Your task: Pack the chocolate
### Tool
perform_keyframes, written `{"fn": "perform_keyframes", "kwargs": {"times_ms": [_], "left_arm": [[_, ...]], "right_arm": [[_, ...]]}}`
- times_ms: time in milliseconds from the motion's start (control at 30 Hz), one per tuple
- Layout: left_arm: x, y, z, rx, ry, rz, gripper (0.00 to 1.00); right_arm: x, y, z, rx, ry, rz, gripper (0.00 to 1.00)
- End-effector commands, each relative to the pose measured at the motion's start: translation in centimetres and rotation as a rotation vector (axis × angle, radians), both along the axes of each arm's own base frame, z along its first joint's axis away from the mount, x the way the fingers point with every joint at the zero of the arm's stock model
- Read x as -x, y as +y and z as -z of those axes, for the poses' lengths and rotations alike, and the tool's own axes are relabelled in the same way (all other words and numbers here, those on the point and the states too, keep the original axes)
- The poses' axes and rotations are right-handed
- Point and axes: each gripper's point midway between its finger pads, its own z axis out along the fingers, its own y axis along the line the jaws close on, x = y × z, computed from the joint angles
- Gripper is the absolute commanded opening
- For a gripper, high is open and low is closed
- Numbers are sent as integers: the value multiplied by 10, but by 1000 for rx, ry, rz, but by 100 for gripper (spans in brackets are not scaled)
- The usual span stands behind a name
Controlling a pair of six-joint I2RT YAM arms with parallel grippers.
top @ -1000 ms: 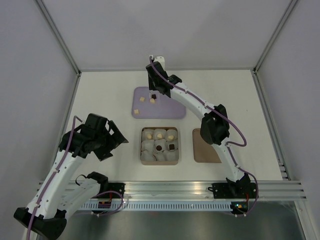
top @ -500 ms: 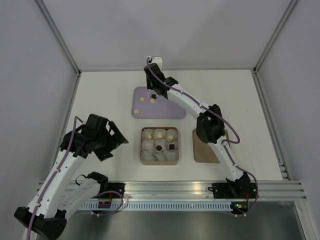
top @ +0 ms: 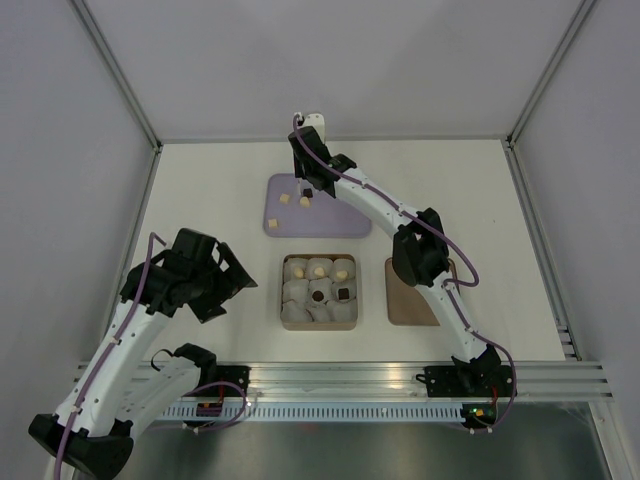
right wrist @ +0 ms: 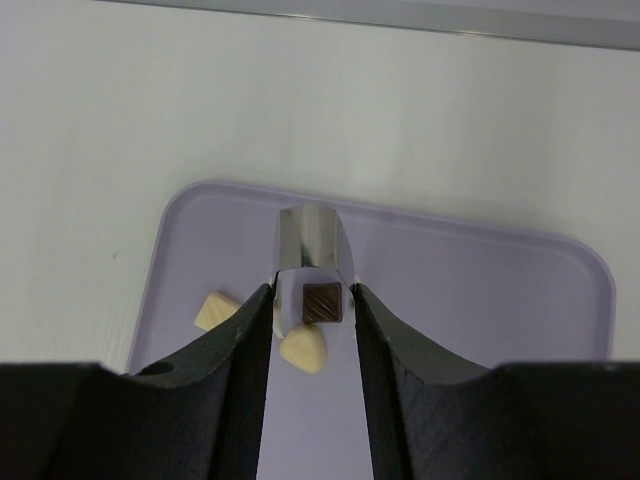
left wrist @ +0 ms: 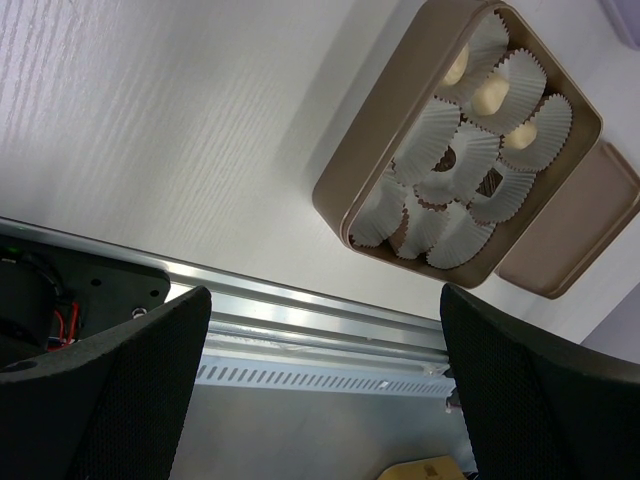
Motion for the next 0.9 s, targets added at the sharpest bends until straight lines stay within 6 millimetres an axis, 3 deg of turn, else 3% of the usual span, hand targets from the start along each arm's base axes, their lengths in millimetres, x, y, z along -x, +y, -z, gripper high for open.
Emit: {"fn": "perform_keyframes", "kwargs": {"times_ms": [0,267,567,733,867], "left_arm": [[-7,-1,-2,10,-35,-26,100],[-7,-1,-1,9,-34,-28,99],[-7,-1,2,10,-27,-34,100],[-7,-1,4,11,-20,-36,99],[-6,-1,5,11,-18,-34,99]], "right_arm": [[-15,2,-12,-23,-66,31,42],[-18,-1,-1,-14,-62,49,42],[-16,-4,-6,-16,-69,51,38],[-13,-4,1,-3,-52,43,31],[-14,-2,-6,-6,-65,23,26]]}}
